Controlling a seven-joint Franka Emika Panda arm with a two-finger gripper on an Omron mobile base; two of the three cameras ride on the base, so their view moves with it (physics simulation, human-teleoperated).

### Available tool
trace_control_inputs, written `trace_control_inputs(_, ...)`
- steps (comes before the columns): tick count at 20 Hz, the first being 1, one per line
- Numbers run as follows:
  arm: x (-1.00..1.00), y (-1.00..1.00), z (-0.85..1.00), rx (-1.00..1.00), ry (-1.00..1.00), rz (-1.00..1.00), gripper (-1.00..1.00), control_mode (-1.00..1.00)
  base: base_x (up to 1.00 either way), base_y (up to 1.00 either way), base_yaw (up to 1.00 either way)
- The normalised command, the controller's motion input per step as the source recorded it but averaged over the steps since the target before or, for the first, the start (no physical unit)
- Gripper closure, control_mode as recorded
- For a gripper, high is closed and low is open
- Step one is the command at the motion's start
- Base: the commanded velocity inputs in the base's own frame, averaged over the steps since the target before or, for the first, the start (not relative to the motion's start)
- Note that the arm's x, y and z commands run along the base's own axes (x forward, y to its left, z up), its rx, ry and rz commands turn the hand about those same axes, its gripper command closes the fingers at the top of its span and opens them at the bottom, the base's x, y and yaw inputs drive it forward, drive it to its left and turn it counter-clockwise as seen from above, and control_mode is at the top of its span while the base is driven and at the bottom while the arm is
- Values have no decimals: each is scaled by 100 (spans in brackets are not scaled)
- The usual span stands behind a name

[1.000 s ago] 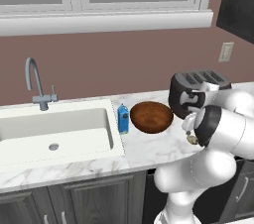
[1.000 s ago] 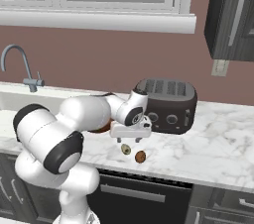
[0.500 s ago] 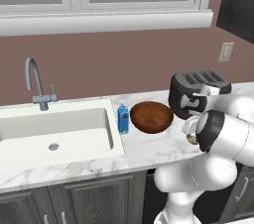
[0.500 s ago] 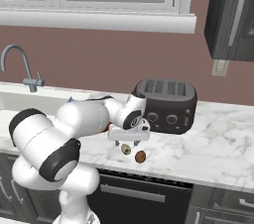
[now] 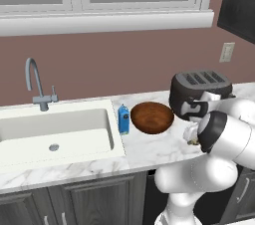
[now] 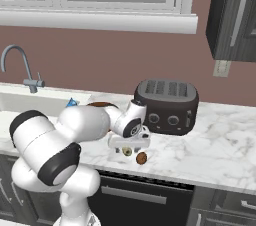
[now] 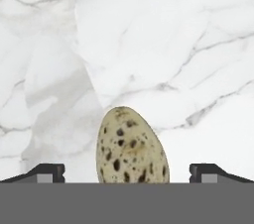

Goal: Gather the eggs and milk located in the vicinity of the sink area and place them right next to the bowl.

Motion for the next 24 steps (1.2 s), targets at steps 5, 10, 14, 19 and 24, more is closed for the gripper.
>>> trace_control_inputs(5,9,0,-10,0,0,0,-100,-100,0,0,0)
trace_control_inputs(10,4,0,-1,0,0,0,-100,-100,0,0,0)
trace_control_inputs(14,0,0,0,0,0,0,100,-100,0,0,0)
trace_control_inputs(19,0,0,0,0,-3,0,100,-100,0,0,0)
trace_control_inputs(24,7,15,0,0,-15,0,100,-100,0,0,0)
